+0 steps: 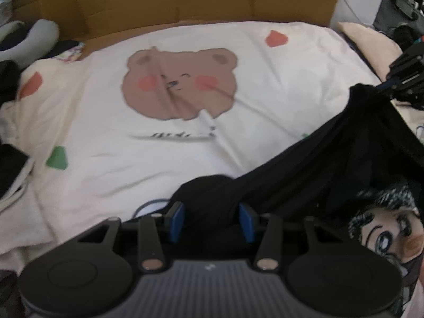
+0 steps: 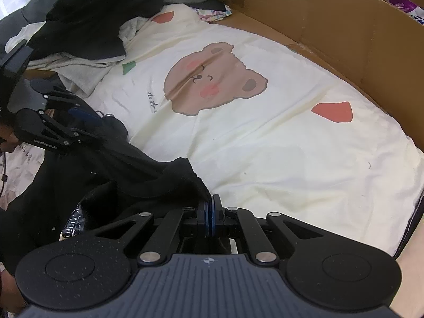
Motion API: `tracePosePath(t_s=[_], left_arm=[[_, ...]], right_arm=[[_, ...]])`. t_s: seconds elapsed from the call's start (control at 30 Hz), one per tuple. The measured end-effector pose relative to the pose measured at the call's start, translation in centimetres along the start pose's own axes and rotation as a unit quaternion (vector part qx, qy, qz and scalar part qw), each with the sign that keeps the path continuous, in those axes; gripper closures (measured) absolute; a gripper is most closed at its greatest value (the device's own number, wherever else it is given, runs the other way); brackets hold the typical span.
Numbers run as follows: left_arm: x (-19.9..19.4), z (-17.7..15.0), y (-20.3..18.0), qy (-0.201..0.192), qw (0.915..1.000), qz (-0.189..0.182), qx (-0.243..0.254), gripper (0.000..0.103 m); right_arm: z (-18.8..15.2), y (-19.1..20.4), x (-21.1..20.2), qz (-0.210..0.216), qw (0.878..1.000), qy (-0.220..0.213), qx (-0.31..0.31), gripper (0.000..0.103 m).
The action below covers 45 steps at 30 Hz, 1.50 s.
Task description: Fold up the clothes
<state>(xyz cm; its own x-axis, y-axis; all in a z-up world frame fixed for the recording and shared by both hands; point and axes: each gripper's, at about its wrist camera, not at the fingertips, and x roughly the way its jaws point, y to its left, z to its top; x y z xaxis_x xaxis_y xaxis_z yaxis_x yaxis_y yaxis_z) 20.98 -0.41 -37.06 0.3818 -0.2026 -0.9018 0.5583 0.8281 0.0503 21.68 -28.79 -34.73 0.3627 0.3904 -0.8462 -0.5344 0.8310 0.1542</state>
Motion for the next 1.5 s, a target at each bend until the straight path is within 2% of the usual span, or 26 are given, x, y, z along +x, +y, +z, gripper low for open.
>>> tracePosePath(t_s=[0.33,0.47,0.6,0.77,0.9,0.97,1.03,1.1,1.27,1.5], left_arm=[[-0.6,-2.1,0.7,0.046,0.9987,0.018,-0.013,0.055],[-0.8,-2.5,0.8,0.046,0.9985,0.015,-0.025,0.056],[-1.0,-2.1,0.4,0.035,0.9991,0.020,-0.016,0.056],[-2.0,-1.6,0.2,0.033,0.9978,0.014,0.056,0.056],[-2.9,-1.1,0.6,0.035,0.9921,0.002,0.121,0.059],[-3.1,-0.9,0.8,0.040,0.9870,-0.008,0.155,0.062],[-3.2,-0.8,0.6,0.043,0.9790,-0.020,0.199,0.062],[-2.9,-0.7,0.3,0.048,0.9684,-0.017,0.244,0.062],[-1.9,-0.6,0.2,0.056,0.9478,-0.030,0.312,0.063],[0.0,-1.7,-1.1,0.074,0.9084,-0.050,0.408,0.065]], right_arm=[[0.1,-0.1,0.0,-0.001,1.000,-0.002,0.001,0.103],[0.2,-0.1,0.2,0.001,1.000,0.000,0.001,0.103],[0.2,0.0,0.2,0.002,1.000,0.001,0.001,0.103],[0.1,-0.2,0.2,0.004,1.000,0.003,0.001,0.103],[0.0,-0.1,0.3,0.006,1.000,0.003,0.002,0.103],[-0.1,-0.1,0.3,0.007,1.000,0.003,0.001,0.103],[-0.1,0.0,0.3,0.007,1.000,0.004,0.000,0.103],[-0.1,0.0,0.3,0.007,1.000,0.004,0.000,0.103],[-0.2,0.0,0.4,0.008,1.000,0.007,-0.001,0.103],[-0.4,0.0,0.6,0.011,1.000,0.013,-0.003,0.103]])
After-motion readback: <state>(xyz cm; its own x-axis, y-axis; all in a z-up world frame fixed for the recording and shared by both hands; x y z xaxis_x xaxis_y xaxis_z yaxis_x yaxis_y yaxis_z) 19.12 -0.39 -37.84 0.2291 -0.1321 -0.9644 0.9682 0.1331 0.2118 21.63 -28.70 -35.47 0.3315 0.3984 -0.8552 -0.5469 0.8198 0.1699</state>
